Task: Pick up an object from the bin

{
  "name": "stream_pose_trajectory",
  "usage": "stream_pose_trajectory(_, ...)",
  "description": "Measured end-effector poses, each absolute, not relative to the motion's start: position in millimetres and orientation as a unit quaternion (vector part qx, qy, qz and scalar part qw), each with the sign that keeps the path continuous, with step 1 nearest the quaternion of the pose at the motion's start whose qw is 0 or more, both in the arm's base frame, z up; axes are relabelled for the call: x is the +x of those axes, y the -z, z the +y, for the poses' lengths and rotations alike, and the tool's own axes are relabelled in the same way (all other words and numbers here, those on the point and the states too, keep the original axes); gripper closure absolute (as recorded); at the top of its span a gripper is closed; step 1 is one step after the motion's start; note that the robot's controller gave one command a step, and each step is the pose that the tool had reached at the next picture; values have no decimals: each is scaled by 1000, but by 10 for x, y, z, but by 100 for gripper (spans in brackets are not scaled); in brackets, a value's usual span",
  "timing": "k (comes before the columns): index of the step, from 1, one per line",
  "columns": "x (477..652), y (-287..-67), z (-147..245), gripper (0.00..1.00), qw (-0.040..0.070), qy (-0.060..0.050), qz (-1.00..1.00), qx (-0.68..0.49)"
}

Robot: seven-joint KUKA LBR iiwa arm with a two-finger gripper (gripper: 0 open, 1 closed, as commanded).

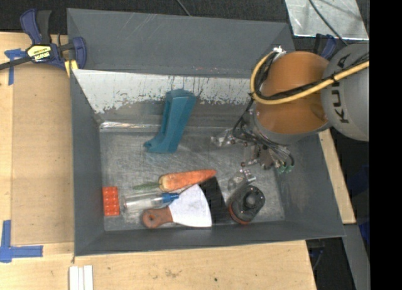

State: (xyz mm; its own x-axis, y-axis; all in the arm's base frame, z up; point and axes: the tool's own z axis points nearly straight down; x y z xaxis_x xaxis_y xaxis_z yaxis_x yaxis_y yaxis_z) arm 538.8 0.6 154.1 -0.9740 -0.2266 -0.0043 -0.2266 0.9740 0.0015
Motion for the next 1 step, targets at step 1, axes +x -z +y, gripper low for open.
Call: stream_pose_trajectory(1,5465,-1598,190,0,1,1,974,-225)
